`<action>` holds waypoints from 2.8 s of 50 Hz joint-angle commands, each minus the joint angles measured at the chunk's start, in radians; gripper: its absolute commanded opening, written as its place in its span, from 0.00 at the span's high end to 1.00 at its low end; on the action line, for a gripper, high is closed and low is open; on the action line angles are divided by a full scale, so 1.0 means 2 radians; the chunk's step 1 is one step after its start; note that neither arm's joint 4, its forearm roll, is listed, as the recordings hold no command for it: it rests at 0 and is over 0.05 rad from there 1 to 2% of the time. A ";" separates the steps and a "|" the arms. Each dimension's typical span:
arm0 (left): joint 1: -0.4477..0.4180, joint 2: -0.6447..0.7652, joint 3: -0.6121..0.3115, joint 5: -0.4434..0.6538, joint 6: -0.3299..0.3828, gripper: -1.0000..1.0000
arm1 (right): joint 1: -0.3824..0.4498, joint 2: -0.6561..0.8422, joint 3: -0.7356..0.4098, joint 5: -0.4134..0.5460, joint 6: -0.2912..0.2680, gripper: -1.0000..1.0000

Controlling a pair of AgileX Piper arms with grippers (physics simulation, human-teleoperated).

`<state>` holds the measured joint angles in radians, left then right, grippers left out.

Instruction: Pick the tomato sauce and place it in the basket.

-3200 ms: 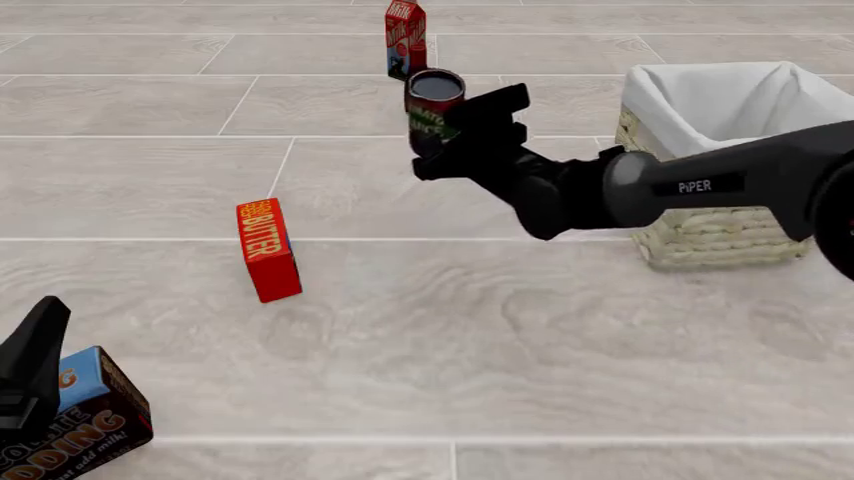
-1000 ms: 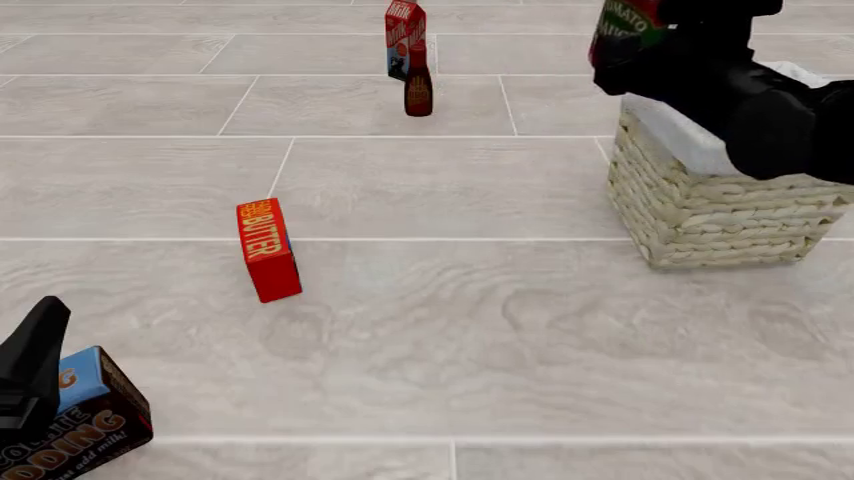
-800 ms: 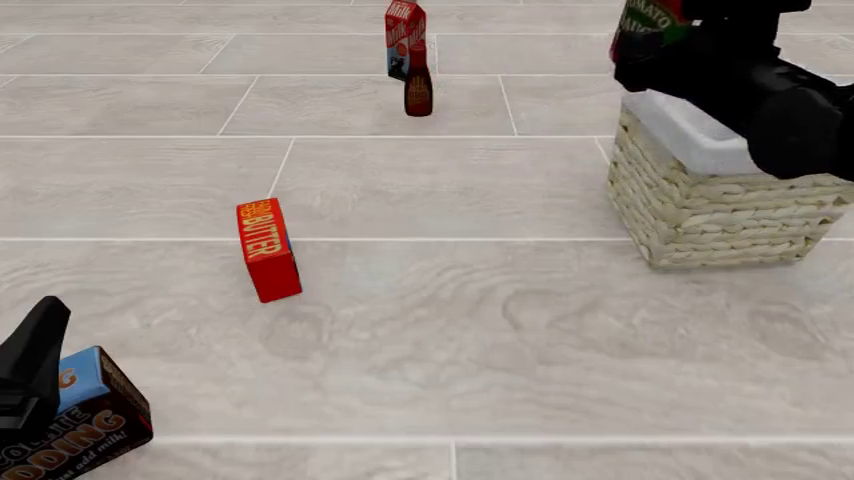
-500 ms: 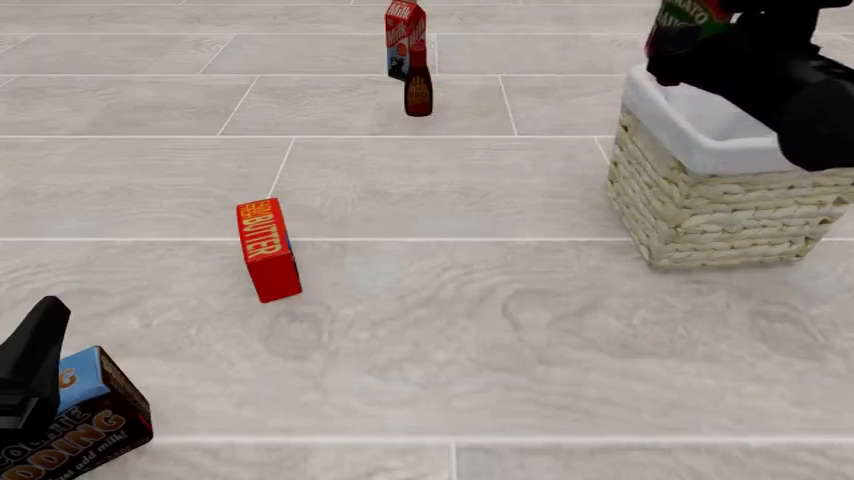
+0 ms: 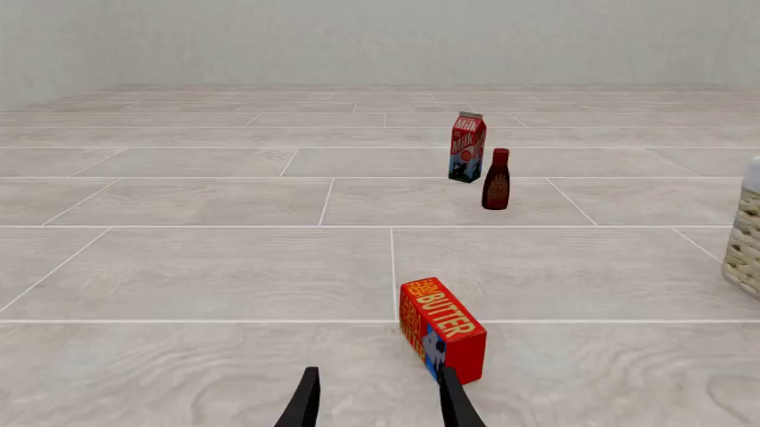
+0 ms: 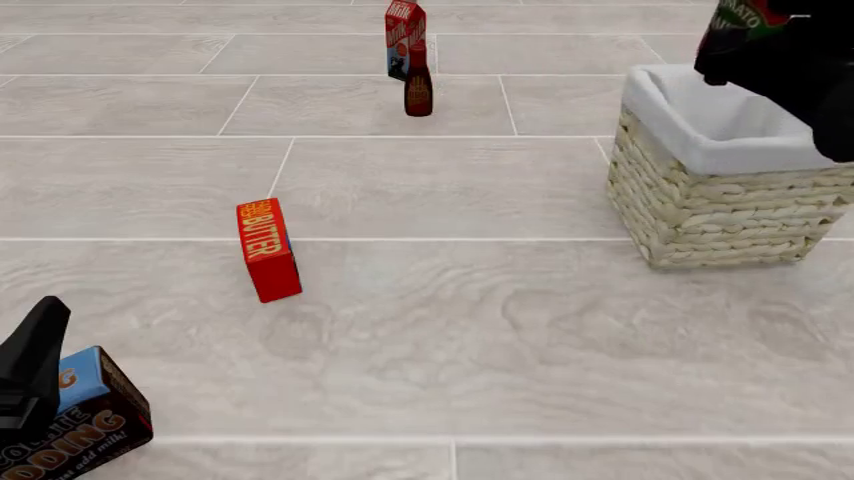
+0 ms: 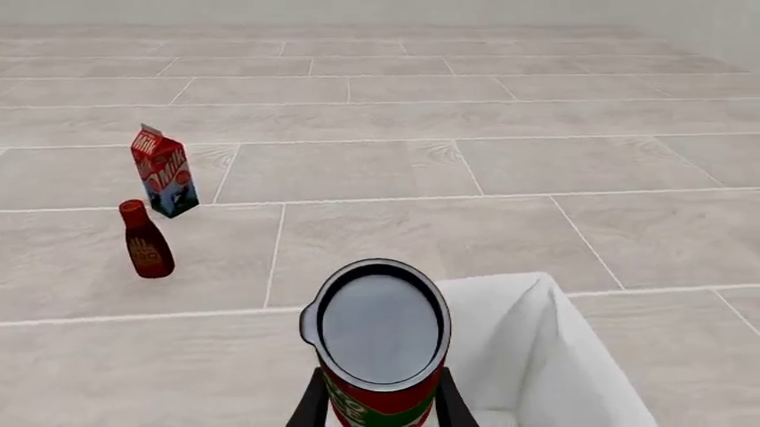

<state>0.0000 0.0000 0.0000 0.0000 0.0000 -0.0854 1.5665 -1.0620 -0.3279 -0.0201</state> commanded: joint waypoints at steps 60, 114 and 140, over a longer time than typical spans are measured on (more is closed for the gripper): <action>0.000 0.000 0.000 0.000 0.000 0.00 | -0.055 0.118 -0.124 0.044 -0.009 1.00; 0.000 0.000 0.000 0.000 0.000 0.00 | -0.056 0.123 -0.112 0.054 -0.014 1.00; 0.000 0.000 0.000 0.000 0.000 0.00 | -0.058 0.135 -0.117 0.057 -0.015 1.00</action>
<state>0.0000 0.0000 0.0000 0.0000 0.0000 -0.2031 1.8292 -1.2886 -0.2145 -0.0690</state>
